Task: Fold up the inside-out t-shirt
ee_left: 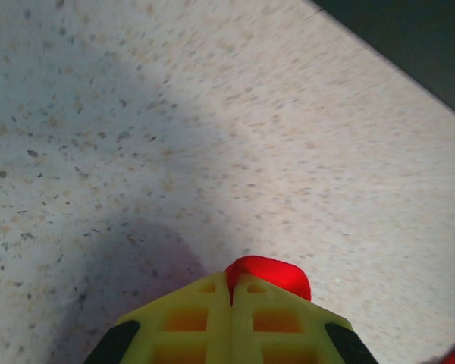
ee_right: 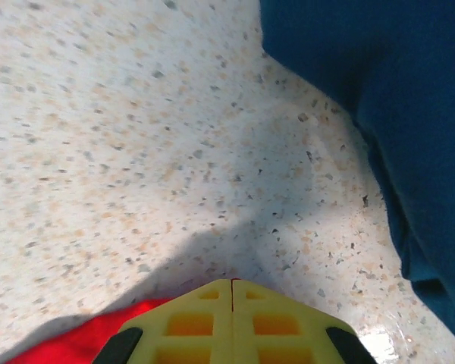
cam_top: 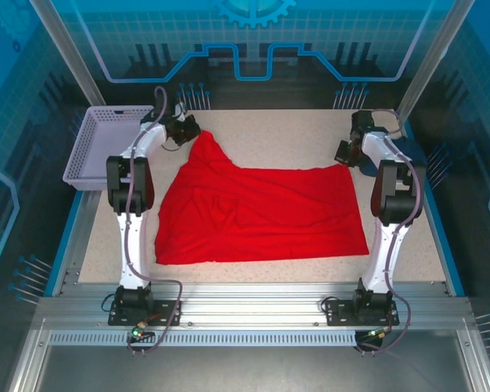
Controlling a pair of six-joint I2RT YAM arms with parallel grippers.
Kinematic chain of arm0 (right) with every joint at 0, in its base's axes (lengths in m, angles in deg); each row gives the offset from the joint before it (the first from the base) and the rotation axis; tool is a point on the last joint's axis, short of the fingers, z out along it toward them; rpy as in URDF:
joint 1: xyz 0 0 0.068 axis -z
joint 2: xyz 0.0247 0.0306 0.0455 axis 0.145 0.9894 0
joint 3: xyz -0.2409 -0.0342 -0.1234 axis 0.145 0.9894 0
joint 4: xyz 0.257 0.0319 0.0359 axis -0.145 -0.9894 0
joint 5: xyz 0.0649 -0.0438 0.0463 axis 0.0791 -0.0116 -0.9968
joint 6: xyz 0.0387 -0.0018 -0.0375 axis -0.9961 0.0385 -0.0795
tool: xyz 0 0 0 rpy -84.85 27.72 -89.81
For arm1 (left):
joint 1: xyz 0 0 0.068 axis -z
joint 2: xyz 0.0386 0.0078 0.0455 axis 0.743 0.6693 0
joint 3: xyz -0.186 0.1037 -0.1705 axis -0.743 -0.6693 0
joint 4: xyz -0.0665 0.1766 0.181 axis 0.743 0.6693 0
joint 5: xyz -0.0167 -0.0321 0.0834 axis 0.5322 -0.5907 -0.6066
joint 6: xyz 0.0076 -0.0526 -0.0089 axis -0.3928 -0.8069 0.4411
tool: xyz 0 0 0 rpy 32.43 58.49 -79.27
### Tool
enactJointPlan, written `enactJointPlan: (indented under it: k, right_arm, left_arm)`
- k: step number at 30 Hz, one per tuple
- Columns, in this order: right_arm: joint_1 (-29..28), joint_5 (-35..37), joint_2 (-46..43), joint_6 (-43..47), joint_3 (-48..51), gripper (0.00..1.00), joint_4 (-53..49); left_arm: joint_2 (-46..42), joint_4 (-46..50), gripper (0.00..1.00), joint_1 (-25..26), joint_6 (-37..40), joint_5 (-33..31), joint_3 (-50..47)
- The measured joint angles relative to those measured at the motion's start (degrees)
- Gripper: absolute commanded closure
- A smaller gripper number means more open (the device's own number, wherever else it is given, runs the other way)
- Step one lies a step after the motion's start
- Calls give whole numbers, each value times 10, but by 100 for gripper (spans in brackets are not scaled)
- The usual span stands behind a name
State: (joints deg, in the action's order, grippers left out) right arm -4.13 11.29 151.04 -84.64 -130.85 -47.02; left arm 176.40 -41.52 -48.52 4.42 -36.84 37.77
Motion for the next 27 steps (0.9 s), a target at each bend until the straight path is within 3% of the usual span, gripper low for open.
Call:
enactJointPlan:
  k: [17, 27]
  right_arm:
    - [18, -27, -79, 19, 68, 100, 9]
    - [39, -33, -143, 27, 139, 100, 10]
  left_arm:
    - [-173, -70, 100, -1, 13, 10, -200]
    - [-357, -129, 100, -1, 4, 14, -382]
